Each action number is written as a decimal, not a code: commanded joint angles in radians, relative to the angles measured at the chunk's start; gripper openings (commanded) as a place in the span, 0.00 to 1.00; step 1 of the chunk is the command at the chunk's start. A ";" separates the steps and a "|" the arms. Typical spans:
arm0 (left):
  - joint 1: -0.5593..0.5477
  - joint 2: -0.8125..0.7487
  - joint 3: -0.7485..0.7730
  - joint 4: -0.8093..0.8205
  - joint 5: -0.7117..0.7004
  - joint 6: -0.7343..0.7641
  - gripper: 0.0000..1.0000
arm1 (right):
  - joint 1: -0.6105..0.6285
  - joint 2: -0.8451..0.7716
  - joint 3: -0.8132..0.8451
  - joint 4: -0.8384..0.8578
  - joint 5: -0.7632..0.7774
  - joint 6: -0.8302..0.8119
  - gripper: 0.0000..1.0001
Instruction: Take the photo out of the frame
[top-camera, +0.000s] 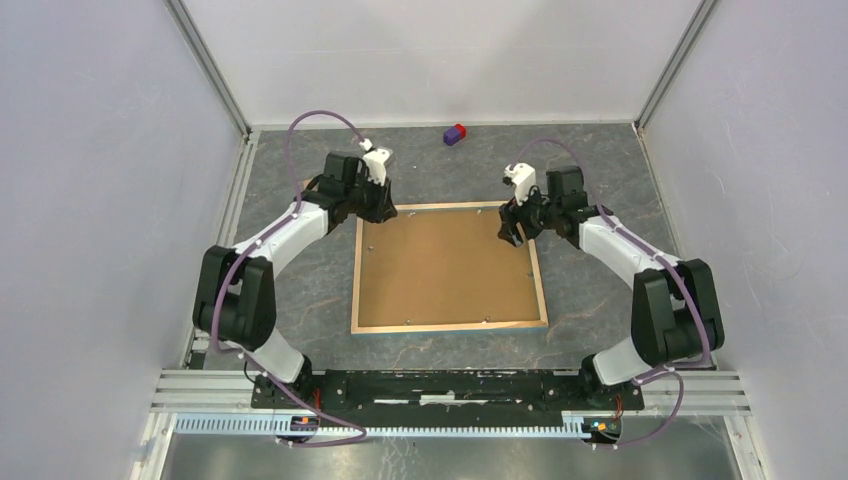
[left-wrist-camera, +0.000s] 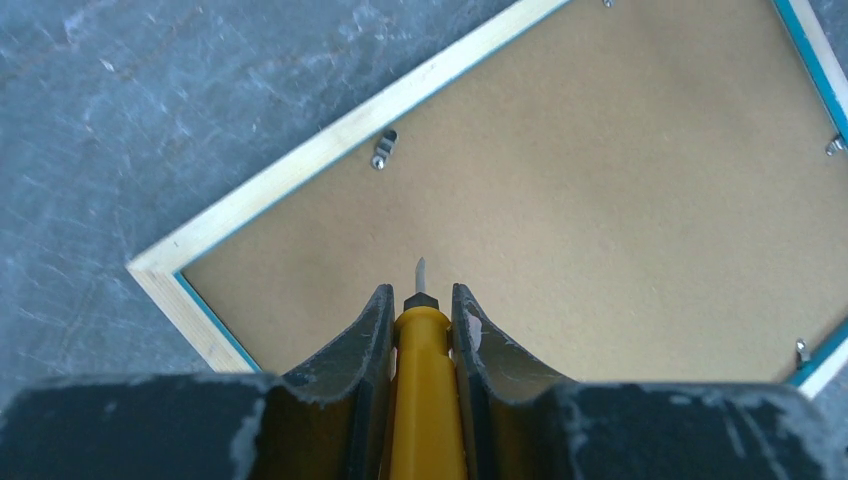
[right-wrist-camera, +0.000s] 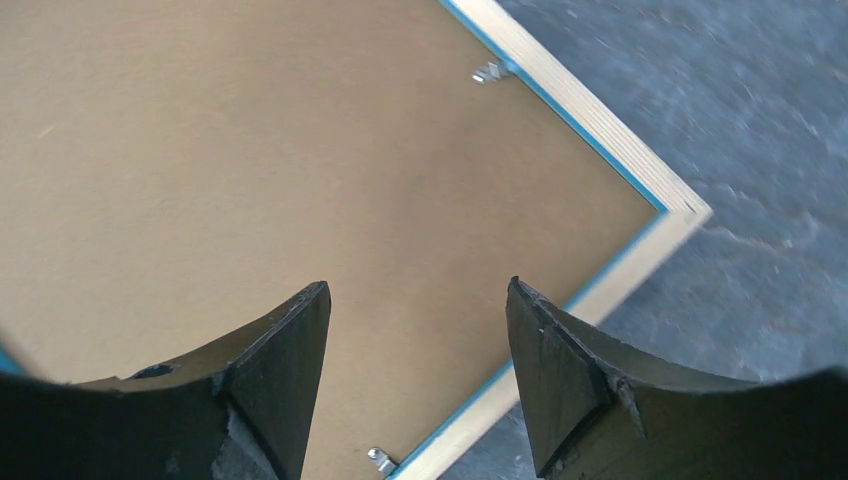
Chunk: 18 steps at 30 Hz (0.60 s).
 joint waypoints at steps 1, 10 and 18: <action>-0.008 0.029 0.073 0.065 -0.035 0.068 0.02 | -0.041 0.048 -0.012 0.074 0.106 0.115 0.70; -0.003 -0.062 0.032 0.048 -0.024 0.036 0.02 | -0.043 0.025 -0.116 0.090 0.375 0.277 0.70; 0.017 -0.169 -0.021 0.004 -0.012 0.034 0.02 | -0.043 0.043 -0.187 0.124 0.435 0.268 0.48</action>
